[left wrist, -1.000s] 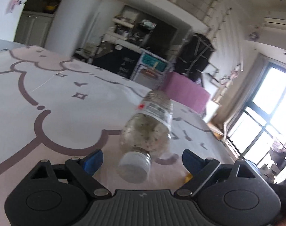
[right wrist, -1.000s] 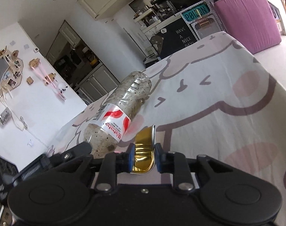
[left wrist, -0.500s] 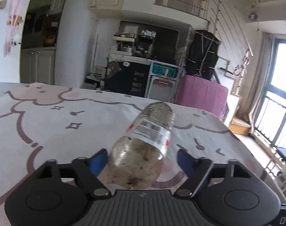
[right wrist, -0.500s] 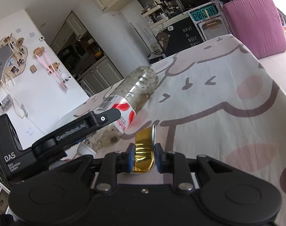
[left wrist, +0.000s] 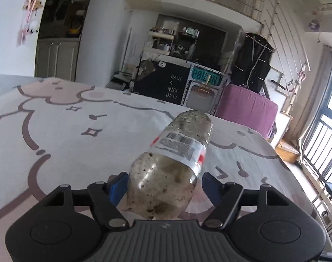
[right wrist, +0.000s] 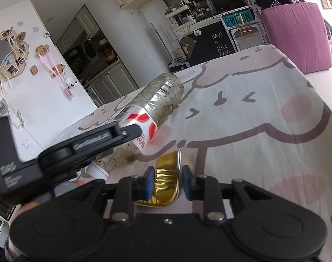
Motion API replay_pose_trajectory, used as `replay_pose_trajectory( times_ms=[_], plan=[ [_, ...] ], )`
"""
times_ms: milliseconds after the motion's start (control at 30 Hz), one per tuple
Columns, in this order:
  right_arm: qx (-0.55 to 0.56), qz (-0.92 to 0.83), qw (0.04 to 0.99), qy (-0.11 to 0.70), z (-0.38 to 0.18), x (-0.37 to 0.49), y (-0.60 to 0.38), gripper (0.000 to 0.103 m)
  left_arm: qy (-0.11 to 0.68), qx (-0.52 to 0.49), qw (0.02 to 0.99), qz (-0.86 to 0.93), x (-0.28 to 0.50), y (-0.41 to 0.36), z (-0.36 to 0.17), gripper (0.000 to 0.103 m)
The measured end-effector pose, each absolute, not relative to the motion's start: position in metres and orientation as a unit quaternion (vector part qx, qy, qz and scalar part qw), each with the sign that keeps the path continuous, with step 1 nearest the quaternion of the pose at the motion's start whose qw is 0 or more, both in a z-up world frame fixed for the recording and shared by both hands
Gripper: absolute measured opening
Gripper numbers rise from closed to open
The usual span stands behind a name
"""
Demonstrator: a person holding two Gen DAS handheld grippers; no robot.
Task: Collect trash
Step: 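Lift the bottle with the left tool while the right tool lifts the foil wrapper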
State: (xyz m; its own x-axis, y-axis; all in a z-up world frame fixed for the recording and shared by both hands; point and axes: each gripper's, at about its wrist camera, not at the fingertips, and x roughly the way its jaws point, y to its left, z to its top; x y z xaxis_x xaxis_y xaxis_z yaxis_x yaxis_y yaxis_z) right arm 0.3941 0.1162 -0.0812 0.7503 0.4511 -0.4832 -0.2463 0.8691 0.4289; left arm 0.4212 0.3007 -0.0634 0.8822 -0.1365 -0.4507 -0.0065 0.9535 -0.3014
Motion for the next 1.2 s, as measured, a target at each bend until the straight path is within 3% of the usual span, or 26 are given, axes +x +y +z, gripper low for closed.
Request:
replay_pose_trajectory(
  times_ms=[300,667,1200],
  plan=[
    [0.185,0.205,0.913,0.301,-0.083,0.393,0.111,0.022,0.207,-0.158,0.965,-0.022,0.408,0.301,-0.06,0.069],
    [0.207,0.198,0.911,0.296,-0.074,0.369,0.078,0.022,0.225,-0.166,0.96,-0.015,0.357,0.278,-0.057,0.068],
    [0.147,0.192,0.941,0.238,-0.011,0.279,0.015,0.022,0.182,-0.15,0.972,-0.028,0.245,0.221,-0.009,0.068]
  ],
)
